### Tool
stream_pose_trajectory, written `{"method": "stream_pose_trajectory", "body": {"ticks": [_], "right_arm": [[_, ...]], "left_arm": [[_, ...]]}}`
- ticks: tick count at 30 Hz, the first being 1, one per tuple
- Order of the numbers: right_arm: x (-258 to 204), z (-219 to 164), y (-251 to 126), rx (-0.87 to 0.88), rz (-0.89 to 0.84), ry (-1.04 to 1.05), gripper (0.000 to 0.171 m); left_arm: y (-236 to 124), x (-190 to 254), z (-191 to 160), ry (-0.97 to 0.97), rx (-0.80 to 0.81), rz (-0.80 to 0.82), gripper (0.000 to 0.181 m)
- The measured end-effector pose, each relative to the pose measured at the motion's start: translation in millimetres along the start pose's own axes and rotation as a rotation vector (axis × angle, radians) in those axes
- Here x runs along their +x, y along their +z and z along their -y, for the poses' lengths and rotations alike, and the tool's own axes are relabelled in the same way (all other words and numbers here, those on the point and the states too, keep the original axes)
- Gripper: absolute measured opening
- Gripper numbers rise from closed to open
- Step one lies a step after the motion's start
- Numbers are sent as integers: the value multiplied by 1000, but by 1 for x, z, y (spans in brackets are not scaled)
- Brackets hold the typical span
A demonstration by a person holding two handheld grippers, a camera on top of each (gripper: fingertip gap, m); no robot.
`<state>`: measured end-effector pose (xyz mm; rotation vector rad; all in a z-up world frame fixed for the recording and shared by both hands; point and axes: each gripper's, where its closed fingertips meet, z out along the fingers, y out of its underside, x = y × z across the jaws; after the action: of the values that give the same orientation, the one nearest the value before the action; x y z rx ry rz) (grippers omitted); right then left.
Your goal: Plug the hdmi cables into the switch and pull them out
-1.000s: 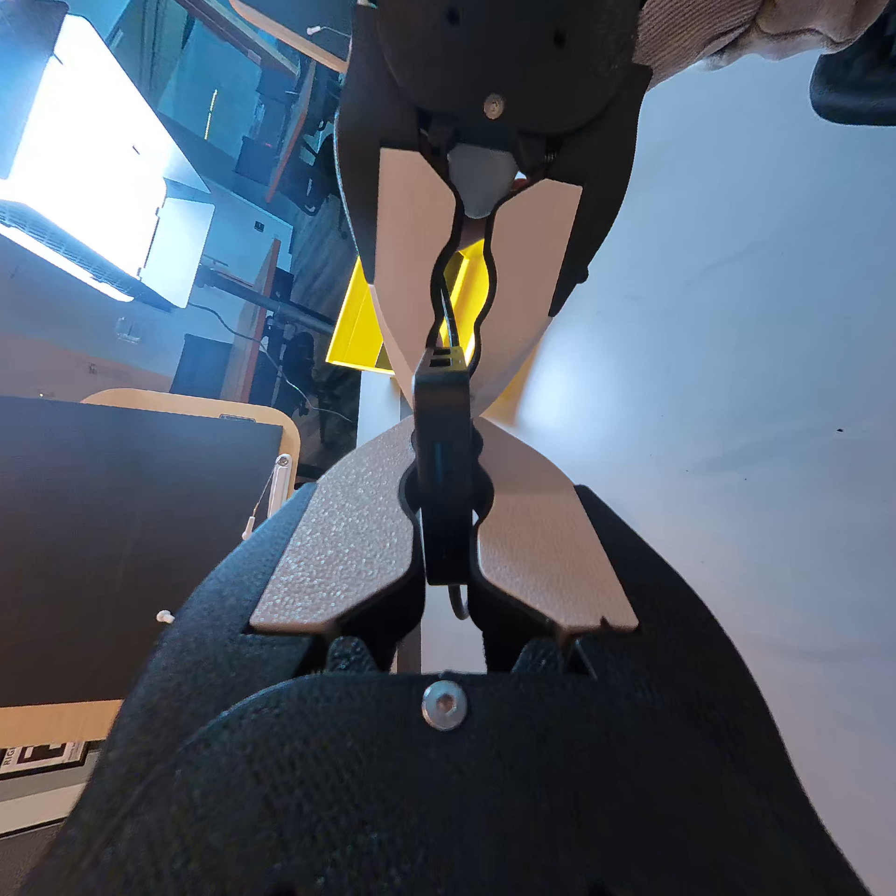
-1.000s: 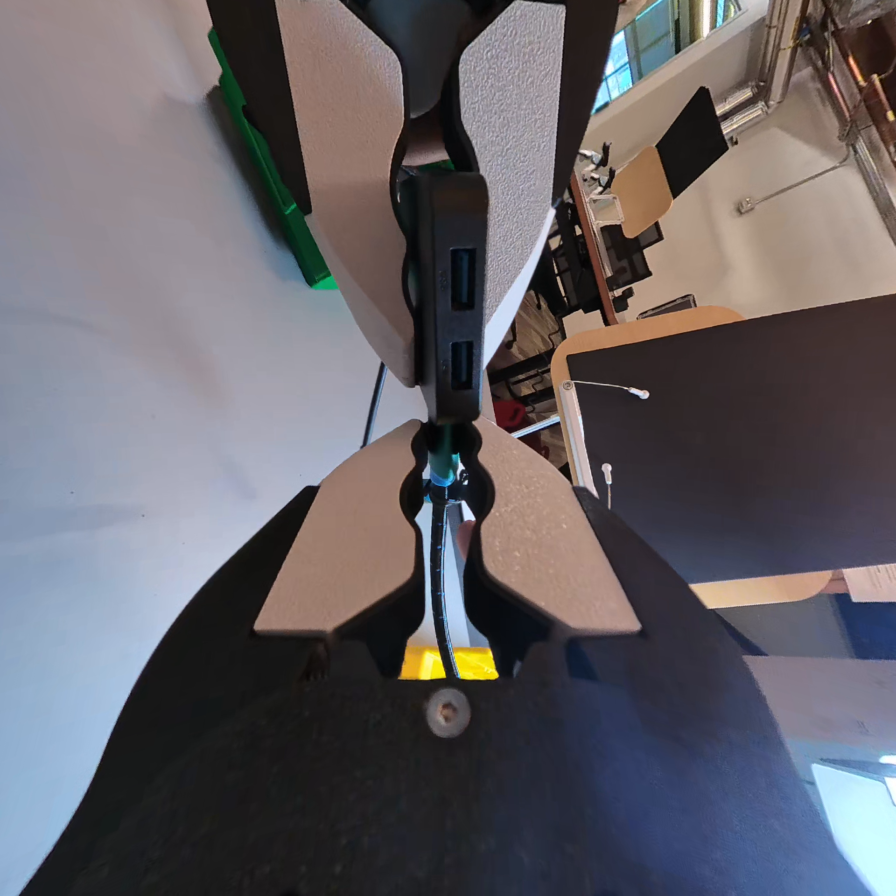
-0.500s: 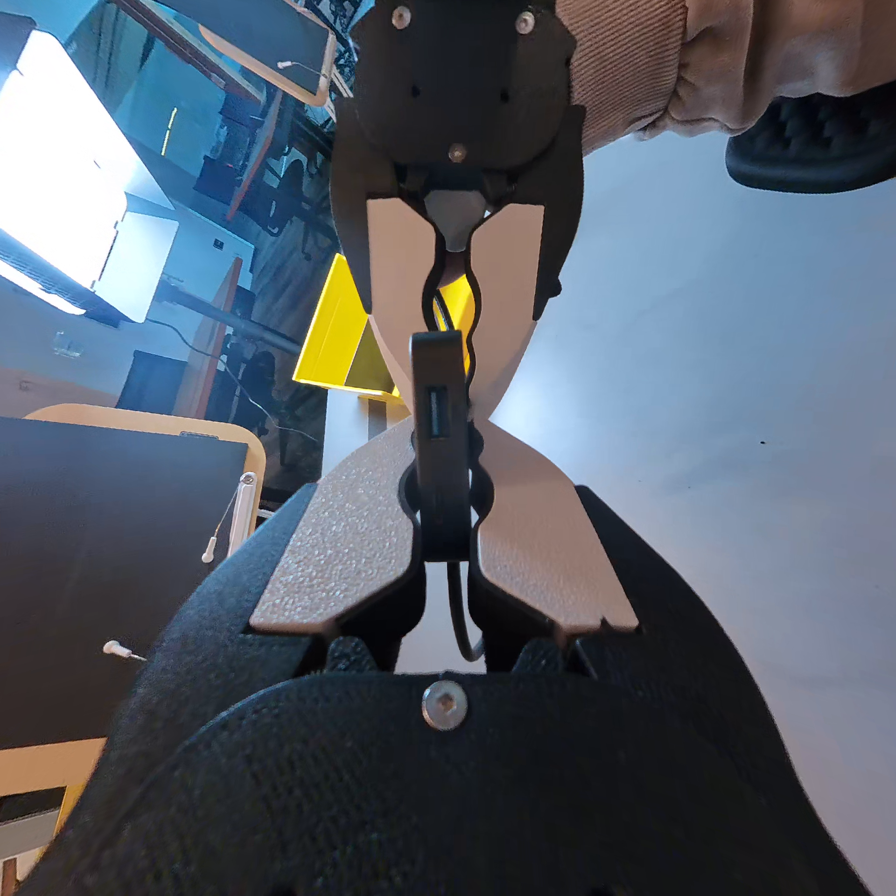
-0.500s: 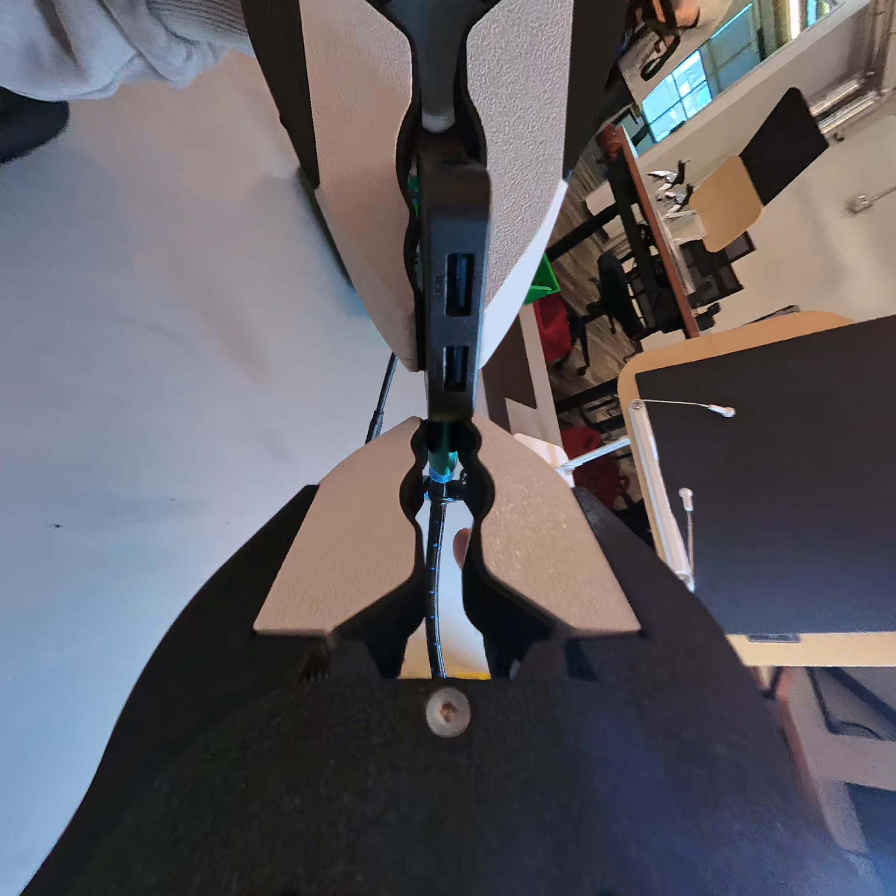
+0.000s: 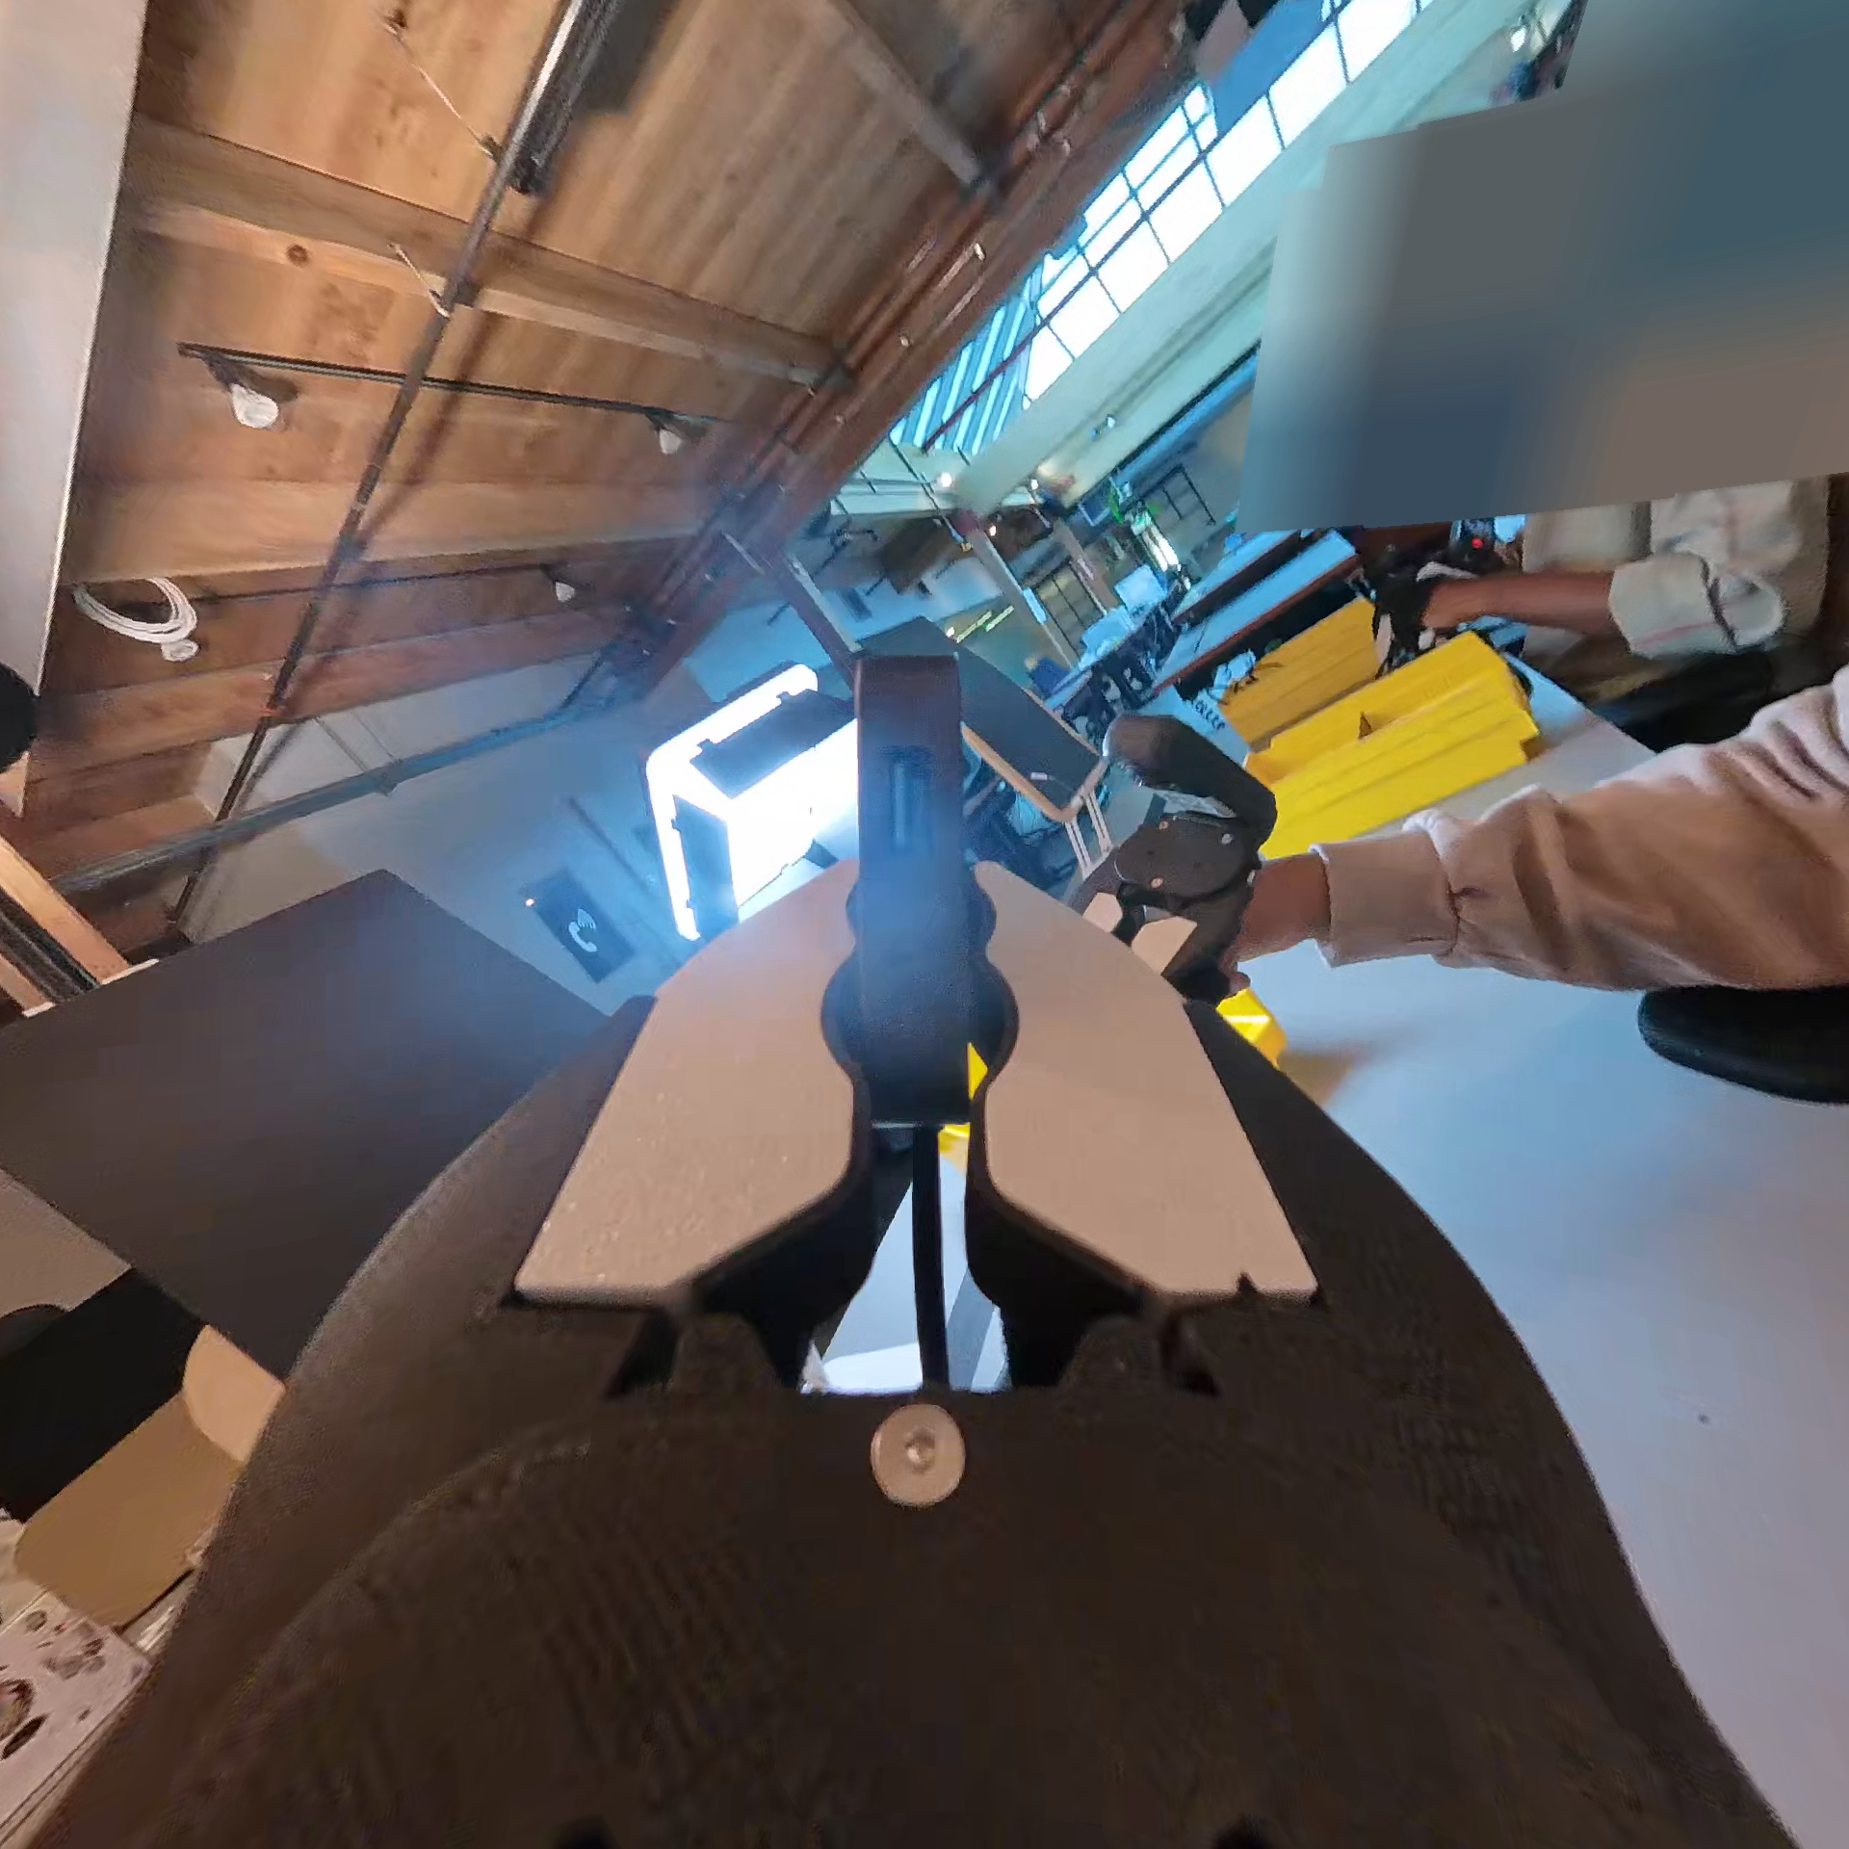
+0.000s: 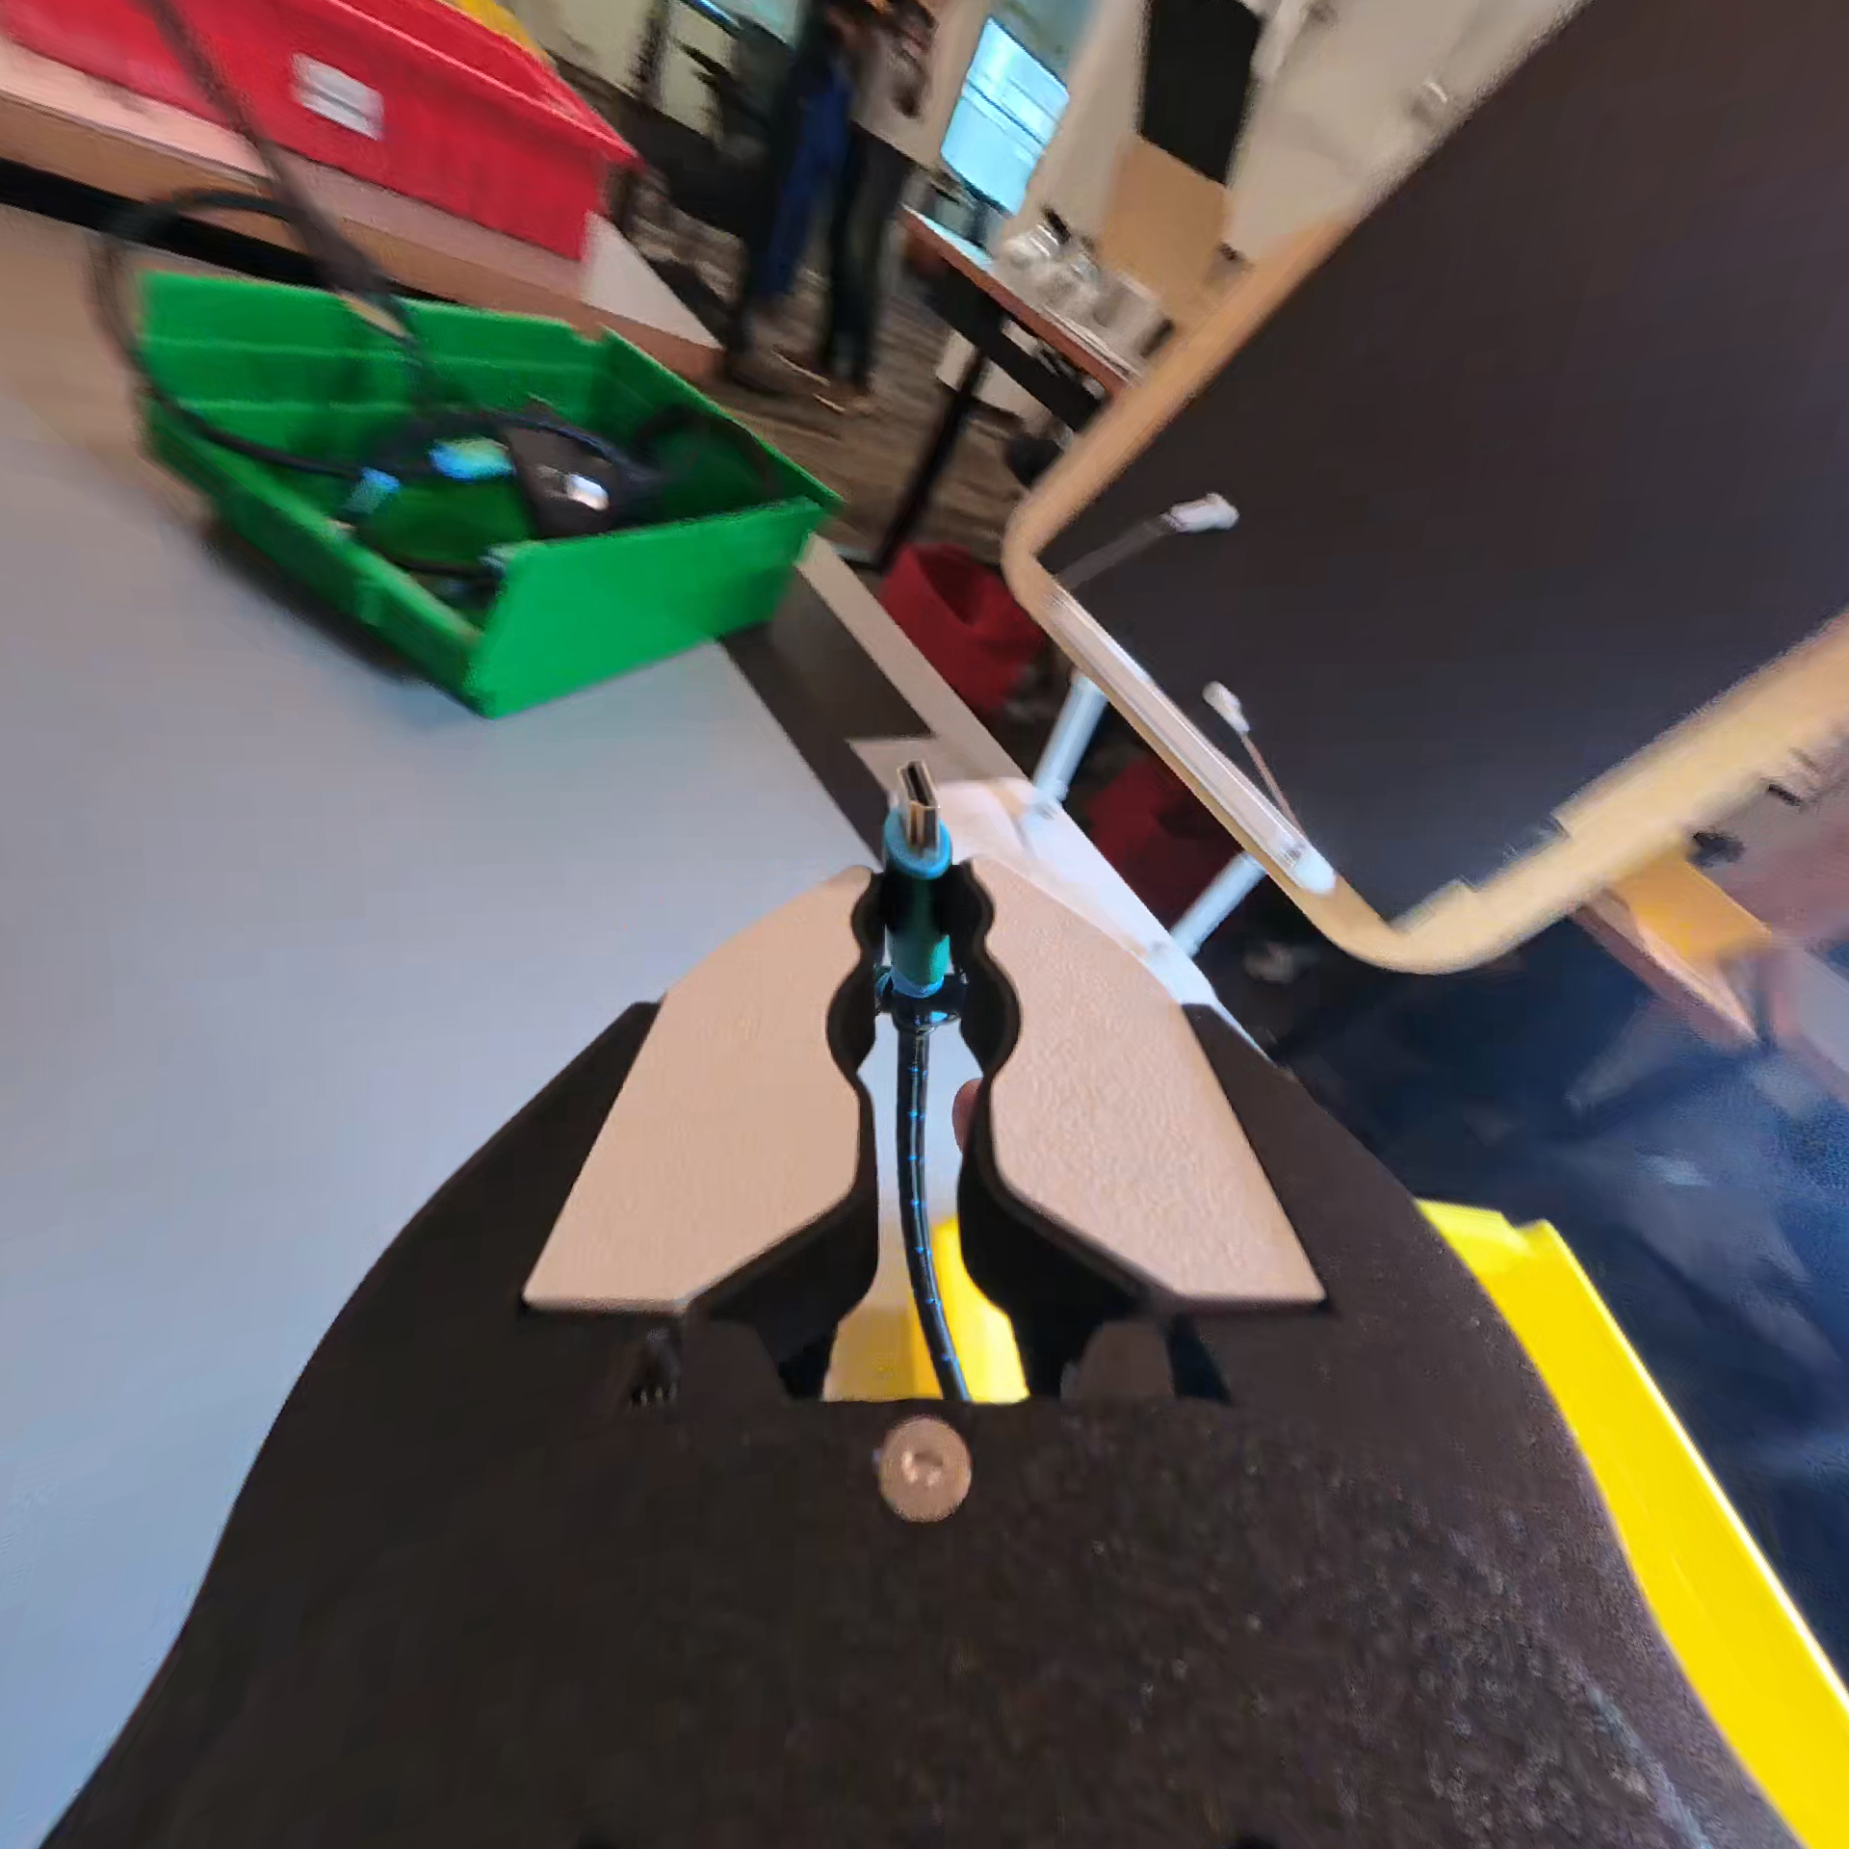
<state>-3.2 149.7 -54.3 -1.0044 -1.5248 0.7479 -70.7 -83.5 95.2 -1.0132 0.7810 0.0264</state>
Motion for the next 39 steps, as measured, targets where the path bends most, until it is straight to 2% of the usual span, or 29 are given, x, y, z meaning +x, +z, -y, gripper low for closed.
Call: {"method": "stream_pose_trajectory", "body": {"ticks": [4,8,10,12,16,18,20,23,25,27,30,33,35,39], "right_arm": [[66,-40,-20,-100,-264,201,12],[97,-101,-24,-232,-401,378,13],[96,-135,-23,-370,-406,513,29],[93,-143,-22,-411,-386,596,48],[91,-121,-33,-405,-343,605,59],[85,-87,-36,-290,-259,559,53],[64,-35,-38,-112,-109,441,49],[8,39,-48,125,108,163,46],[-44,70,-55,215,283,-5,44],[-82,92,-58,262,401,-52,44],[-119,101,-51,258,489,-96,43],[-127,97,-48,259,477,-187,15],[-127,95,-54,248,533,-163,15],[-113,98,-62,264,485,-169,14]], "left_arm": [[12,1,-9,-49,7,1,14],[30,15,-26,-24,-62,-43,14],[39,23,-33,-47,-74,-73,15],[47,30,-44,-57,-105,-101,15],[62,45,-65,-63,-178,-147,15],[67,52,-72,-67,-199,-168,15],[71,61,-78,-74,-209,-201,15],[77,77,-84,-84,-212,-269,14],[81,85,-88,-94,-216,-296,14],[86,94,-94,-94,-232,-325,14],[91,110,-99,-95,-244,-375,15],[94,122,-100,-105,-244,-426,15],[96,128,-95,-124,-218,-452,15],[96,119,-98,-108,-243,-406,15]]}}
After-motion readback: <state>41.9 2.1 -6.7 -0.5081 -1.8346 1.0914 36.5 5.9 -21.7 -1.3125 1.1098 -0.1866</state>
